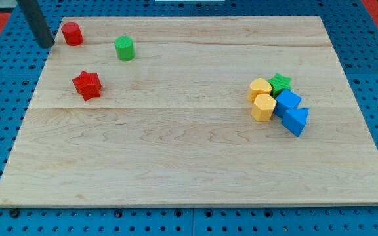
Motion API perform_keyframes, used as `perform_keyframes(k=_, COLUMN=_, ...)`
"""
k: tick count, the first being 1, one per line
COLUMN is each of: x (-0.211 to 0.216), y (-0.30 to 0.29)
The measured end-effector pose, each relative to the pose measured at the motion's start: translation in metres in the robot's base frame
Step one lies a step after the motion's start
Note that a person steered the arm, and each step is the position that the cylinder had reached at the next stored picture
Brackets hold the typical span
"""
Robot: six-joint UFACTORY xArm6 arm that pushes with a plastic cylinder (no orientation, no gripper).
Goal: Move the red circle to the top right of the red star
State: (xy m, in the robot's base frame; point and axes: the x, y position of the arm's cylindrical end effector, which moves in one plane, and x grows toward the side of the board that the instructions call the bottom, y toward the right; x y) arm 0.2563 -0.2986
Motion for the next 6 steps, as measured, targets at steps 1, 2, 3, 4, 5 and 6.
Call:
perform_keyframes(k=1, x=-0.034, y=0.036)
perform_keyframes(k=2, x=0.001, y=0.127)
perform_keyframes(k=3, x=0.042, y=0.115)
perform_keyframes(k=4, x=0.022, y=0.114)
perform_keyframes(k=5, x=0.04, y=0.113)
perform_keyframes(k=6, x=0.065, y=0.138)
